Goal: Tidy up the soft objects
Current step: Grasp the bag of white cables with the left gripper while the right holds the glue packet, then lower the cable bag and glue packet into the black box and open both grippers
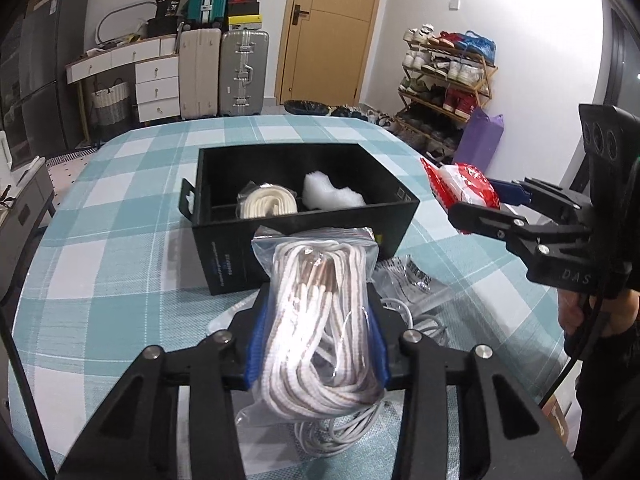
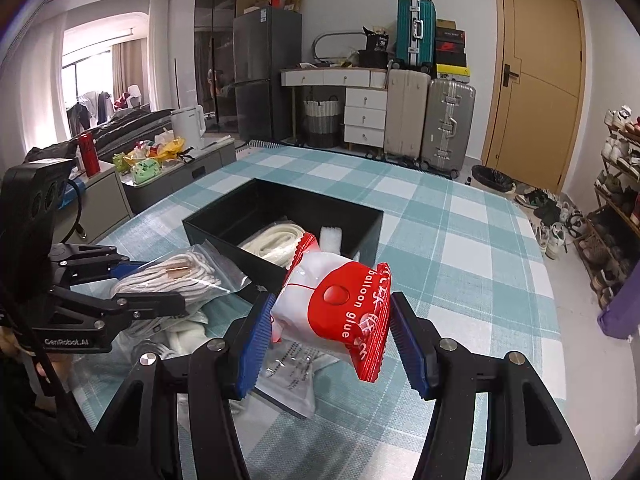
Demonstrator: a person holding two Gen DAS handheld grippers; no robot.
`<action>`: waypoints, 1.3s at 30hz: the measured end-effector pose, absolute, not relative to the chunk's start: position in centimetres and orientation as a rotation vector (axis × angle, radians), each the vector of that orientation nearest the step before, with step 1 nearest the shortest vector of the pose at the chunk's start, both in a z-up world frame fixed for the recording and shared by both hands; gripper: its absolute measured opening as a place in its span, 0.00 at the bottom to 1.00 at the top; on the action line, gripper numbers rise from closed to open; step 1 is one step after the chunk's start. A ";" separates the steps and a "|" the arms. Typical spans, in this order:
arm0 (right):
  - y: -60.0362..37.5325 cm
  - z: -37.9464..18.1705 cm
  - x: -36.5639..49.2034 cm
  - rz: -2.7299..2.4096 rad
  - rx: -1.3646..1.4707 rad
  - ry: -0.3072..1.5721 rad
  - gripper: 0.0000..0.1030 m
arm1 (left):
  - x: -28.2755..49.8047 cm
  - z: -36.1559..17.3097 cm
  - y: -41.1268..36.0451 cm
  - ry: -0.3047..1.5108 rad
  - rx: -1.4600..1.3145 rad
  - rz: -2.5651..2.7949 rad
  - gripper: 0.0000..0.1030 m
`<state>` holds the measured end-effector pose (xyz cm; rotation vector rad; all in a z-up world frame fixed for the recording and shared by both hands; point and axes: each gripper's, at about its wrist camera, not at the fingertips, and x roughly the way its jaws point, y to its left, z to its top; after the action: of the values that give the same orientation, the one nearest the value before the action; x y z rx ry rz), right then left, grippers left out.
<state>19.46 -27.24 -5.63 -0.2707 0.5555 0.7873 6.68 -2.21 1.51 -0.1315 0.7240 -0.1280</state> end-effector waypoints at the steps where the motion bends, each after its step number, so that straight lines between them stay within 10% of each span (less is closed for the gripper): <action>1: -27.1 -5.5 19.3 0.789 -0.272 0.551 0.57 | 6.7 1.7 -2.1 0.717 -0.134 -0.127 0.40; 39: -21.4 -4.4 22.6 0.818 -0.280 0.616 0.57 | 13.5 4.6 2.0 0.704 -0.180 -0.052 0.40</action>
<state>22.61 -21.39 -4.36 -0.2802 0.6161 0.8184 13.50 1.96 4.57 -0.1801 0.7043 -0.0524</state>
